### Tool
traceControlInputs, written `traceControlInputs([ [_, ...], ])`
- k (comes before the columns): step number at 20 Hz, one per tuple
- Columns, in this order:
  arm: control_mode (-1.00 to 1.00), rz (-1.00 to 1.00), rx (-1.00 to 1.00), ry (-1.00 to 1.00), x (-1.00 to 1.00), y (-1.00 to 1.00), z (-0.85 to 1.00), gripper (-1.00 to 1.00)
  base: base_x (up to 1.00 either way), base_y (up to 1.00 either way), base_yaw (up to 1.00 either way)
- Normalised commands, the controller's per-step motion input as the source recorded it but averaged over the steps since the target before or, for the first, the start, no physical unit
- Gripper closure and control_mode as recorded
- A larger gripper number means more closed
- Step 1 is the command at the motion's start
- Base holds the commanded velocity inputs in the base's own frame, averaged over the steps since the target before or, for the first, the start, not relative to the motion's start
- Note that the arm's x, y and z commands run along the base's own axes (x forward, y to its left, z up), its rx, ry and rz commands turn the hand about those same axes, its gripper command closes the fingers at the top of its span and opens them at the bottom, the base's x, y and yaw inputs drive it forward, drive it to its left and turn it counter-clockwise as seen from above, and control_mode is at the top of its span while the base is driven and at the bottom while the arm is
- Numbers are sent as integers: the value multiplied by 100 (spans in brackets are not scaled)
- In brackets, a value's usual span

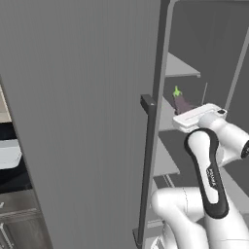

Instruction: Take the eggplant and potato out of the freezer and place them in the tupperware container on the counter. Then put the tupperware containing the vegetables back in the freezer.

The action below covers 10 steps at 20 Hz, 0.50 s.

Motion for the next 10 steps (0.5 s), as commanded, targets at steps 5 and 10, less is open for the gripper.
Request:
traceControlInputs([
  [5,-100,-1,0,0,-89,-1,69,100,0,0,0],
  [10,-100,-5,0,1,-88,0,50,100,0,0,0],
])
